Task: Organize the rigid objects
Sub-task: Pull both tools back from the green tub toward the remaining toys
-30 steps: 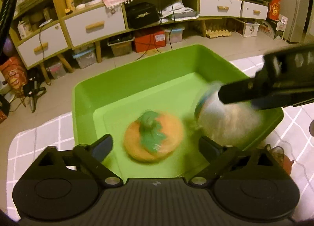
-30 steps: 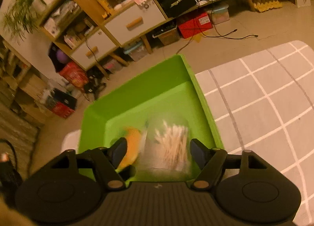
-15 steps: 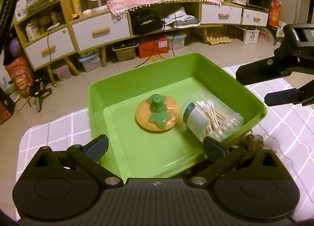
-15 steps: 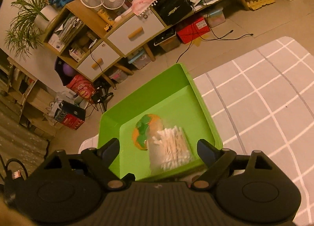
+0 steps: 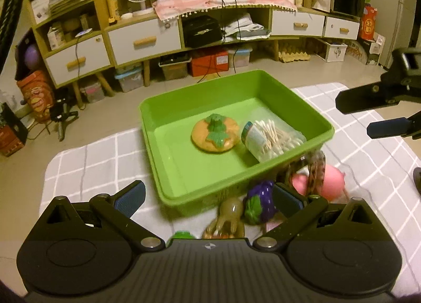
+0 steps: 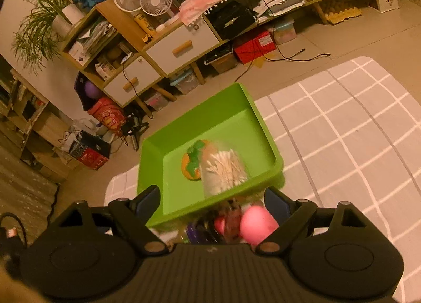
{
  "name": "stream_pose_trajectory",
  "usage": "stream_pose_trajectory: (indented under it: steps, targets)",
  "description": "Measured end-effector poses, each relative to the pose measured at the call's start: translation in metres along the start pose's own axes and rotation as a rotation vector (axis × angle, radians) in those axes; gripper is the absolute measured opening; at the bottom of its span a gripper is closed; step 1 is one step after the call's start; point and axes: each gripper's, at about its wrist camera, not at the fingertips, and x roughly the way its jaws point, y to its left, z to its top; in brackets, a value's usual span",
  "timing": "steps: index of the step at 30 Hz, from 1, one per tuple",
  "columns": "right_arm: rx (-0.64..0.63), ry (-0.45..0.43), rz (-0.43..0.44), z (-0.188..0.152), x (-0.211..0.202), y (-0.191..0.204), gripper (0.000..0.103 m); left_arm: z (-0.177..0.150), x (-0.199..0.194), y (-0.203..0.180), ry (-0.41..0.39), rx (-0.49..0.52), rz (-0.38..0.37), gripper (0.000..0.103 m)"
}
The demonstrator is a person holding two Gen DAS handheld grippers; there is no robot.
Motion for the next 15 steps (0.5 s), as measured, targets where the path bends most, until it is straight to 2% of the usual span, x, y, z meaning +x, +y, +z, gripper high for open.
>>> stream_pose_trajectory:
  steps: [9, 15]
  targets:
    - [-0.047, 0.010, -0.063, -0.019, -0.007, -0.006, 0.058, -0.020, -0.016, 0.004, 0.007, -0.005, 0.009, 0.101]
    - [-0.061, 0.000, -0.085, -0.029, -0.008, -0.017, 0.058, -0.045, -0.022, 0.013, 0.013, -0.029, 0.015, 0.101]
